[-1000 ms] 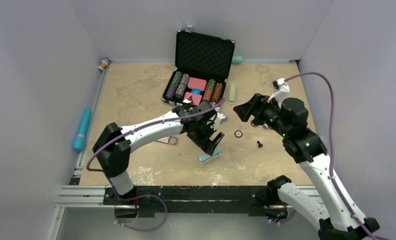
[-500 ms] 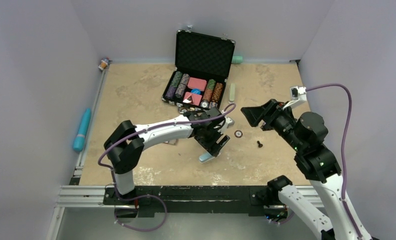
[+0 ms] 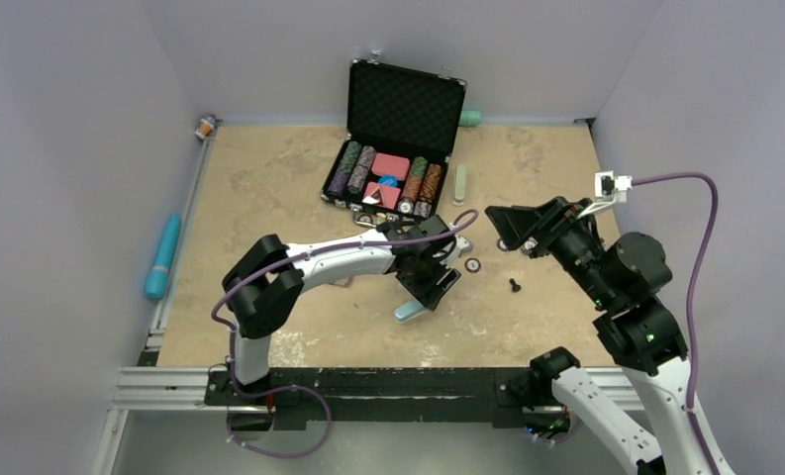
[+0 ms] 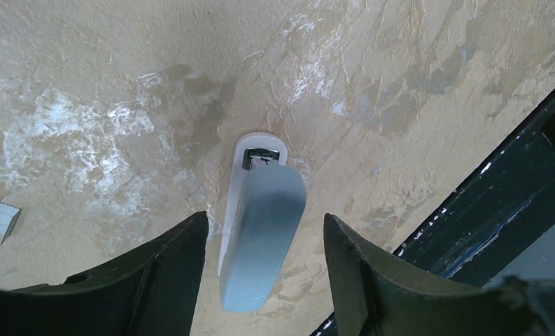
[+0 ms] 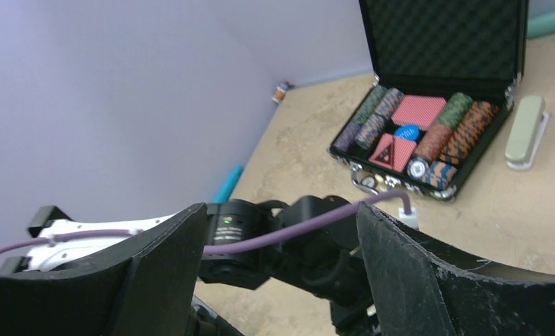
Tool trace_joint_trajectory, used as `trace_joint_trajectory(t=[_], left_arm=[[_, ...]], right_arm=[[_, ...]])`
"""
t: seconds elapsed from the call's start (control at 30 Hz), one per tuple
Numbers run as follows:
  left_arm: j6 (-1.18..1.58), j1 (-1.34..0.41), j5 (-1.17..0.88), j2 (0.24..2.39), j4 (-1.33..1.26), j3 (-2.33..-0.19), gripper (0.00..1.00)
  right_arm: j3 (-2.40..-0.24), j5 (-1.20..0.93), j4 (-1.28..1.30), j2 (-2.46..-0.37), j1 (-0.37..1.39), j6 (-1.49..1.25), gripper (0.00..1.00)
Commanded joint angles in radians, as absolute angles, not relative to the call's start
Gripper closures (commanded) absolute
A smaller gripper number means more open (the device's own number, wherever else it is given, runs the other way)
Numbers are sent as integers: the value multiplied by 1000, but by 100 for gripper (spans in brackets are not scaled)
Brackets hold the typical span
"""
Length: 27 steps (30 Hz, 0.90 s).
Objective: Unload the staples from the stapler
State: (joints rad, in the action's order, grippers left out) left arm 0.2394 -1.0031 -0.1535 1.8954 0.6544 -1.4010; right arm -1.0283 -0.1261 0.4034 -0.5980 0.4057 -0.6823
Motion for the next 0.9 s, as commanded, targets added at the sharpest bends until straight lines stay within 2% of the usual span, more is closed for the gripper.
trace_joint_trajectory(t=[0.0, 0.2, 0.37, 0.53, 0.6, 0.7, 0.87], left_arm=[[206, -1011, -175, 1922, 627, -1469, 37], [203, -1011, -173, 1944, 622, -1482, 50], [185, -1011, -163, 1970, 639, -1479, 51], [178, -1011, -170, 1976, 635, -1453, 58], [178, -1011, -177, 1980, 639, -1453, 68], [179, -1011, -177, 1975, 669, -1477, 100], [203, -1000, -237, 1886, 714, -1508, 100]], right_arm=[[-1092, -139, 295, -567, 405, -701, 18], [-1107, -143, 285, -575, 406, -700, 18], [-1103, -146, 269, -588, 405, -711, 18], [-1102, -150, 252, -605, 405, -714, 18], [-1097, -152, 245, -611, 405, -718, 18], [-1091, -157, 237, -616, 406, -725, 18], [-1100, -159, 212, -632, 406, -724, 18]])
